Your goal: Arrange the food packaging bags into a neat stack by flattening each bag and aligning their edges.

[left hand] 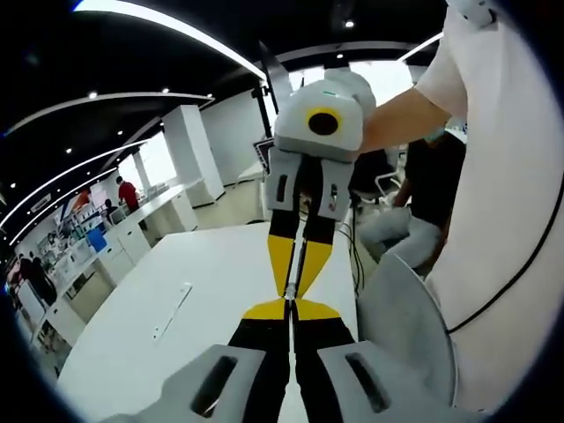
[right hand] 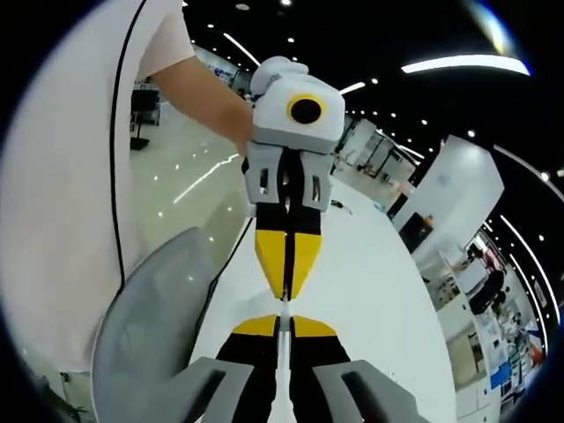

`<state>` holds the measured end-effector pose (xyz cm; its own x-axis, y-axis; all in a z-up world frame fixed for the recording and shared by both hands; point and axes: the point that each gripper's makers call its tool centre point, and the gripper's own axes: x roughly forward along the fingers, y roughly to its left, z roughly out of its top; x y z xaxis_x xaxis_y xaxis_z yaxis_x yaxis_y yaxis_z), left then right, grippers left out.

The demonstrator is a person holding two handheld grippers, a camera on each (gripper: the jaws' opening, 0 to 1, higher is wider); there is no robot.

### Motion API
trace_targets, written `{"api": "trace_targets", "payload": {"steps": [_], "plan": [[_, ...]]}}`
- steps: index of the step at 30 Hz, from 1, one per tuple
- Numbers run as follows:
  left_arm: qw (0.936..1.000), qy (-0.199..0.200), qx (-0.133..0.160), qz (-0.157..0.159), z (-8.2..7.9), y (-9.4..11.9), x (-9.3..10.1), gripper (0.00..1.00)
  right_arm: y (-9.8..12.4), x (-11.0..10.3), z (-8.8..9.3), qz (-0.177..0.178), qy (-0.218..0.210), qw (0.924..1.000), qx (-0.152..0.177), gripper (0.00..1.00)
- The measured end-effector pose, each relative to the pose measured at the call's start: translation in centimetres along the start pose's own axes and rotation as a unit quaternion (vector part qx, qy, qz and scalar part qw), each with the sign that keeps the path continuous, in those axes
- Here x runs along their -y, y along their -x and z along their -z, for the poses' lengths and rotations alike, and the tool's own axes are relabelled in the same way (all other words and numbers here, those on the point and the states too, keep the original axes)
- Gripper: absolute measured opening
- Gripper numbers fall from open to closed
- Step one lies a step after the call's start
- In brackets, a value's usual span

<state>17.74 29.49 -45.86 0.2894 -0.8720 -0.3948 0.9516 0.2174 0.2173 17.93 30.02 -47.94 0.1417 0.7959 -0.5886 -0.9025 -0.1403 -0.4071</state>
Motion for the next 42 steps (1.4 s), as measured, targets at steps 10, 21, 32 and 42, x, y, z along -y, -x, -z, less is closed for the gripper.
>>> {"api": "trace_targets", "payload": {"steps": [10,21,32,42], "plan": [[1.0000,0.000,-0.002,0.001,0.0,-0.1,0.1,0.00,-0.1,-0.2,0.2,-0.003,0.000,1.0000,-0.005,0.00],[1.0000,-0.003,-0.004,0.002,0.1,-0.3,0.0,0.00,0.1,-0.1,0.6,-0.003,0.001,0.9999,-0.012,0.00],[0.9999,-0.008,-0.008,0.006,0.0,-0.5,0.3,0.00,0.3,-0.2,1.0,-0.005,-0.003,0.9999,-0.014,0.00],[0.9999,-0.005,-0.013,0.009,0.0,-0.5,0.6,0.00,0.3,-0.5,1.1,-0.007,-0.002,0.9998,-0.019,0.00]]}}
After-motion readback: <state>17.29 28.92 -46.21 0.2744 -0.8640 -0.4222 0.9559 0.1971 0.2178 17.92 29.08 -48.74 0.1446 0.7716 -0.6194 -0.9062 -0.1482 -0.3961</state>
